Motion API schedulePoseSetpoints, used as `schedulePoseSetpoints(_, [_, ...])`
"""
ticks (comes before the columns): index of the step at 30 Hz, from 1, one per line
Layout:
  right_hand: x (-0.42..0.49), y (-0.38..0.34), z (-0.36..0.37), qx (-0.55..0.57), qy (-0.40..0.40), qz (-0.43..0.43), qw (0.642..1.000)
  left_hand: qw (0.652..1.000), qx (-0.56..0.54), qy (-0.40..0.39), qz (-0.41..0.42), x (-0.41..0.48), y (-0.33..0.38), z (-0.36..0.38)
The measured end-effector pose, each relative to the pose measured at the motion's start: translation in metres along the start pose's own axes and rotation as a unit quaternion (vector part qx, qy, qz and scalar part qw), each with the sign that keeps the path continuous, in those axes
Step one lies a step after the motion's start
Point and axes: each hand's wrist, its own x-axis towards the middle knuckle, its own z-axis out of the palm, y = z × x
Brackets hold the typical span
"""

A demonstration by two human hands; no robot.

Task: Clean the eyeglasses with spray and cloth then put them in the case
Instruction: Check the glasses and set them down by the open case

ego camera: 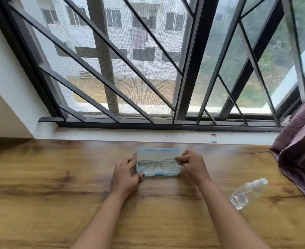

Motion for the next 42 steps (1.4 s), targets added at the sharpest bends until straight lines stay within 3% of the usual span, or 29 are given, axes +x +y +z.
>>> schedulePoseSetpoints(9, [0.01,0.0,0.004,-0.065,-0.029,0.057,0.996,1.0,-0.004,0.004,0.001,0.0,-0.001,0.001])
schedulePoseSetpoints(22, [-0.014,-0.008,-0.011,0.03,0.02,0.115,0.993,0.999,-0.023,0.019,0.031,-0.006,-0.004,0.0])
schedulePoseSetpoints(29, [-0.099,-0.01,-0.036,-0.144,0.006,0.05,0.988,0.998,-0.039,0.031,0.031,-0.008,-0.005,-0.001])
schedulePoseSetpoints(34, [-0.167,0.022,-0.052,-0.275,0.117,-0.042,0.953,0.999,-0.036,0.029,0.025,-0.009,-0.006,-0.002])
schedulePoseSetpoints(37, [-0.182,0.043,-0.056,-0.311,0.134,-0.031,0.94,0.997,-0.062,0.04,0.009,-0.015,-0.005,-0.004])
schedulePoseSetpoints(42, [-0.19,0.053,-0.048,-0.314,0.099,0.028,0.944,0.981,-0.106,0.151,-0.056,-0.049,0.0,-0.002])
